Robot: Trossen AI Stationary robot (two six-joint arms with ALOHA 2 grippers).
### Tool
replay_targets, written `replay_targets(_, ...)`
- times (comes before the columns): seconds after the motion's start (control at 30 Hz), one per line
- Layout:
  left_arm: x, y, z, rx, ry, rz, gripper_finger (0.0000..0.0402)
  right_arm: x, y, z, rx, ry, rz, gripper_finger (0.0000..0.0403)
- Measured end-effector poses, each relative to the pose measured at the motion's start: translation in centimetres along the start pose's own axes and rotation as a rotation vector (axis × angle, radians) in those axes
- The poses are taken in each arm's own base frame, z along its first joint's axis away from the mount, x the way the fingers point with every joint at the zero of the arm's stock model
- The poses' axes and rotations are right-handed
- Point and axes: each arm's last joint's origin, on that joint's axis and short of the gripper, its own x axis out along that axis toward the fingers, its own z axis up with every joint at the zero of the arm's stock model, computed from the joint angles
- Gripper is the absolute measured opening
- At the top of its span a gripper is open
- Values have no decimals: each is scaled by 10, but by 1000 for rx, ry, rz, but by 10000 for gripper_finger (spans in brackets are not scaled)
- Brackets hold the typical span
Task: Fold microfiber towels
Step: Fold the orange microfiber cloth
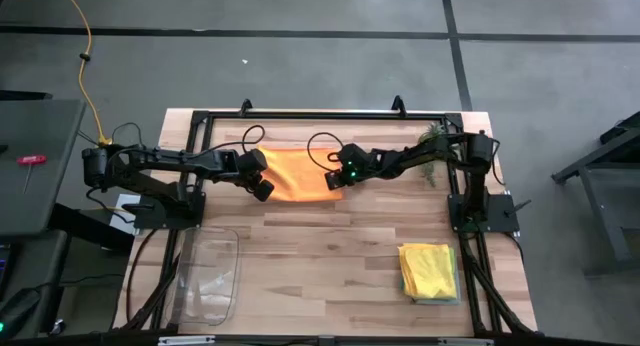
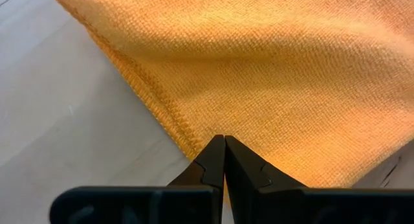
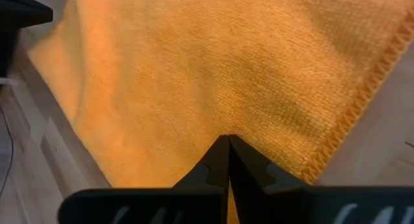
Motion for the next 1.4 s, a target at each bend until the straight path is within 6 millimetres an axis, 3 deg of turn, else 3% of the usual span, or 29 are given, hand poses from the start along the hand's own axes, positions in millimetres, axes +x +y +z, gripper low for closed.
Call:
replay_targets(0.73,-4,12,-24,187,279,54,0,0,-6,-1,11,7,-49,0)
replay_targets(1.1,-37,-2,10,109,-71,-137,0,1,-6,-1,37,9,-42,0)
replay_targets(1.4,-3,-10,13,62,7,-98,0,1,-6,-1,36,9,-38,0)
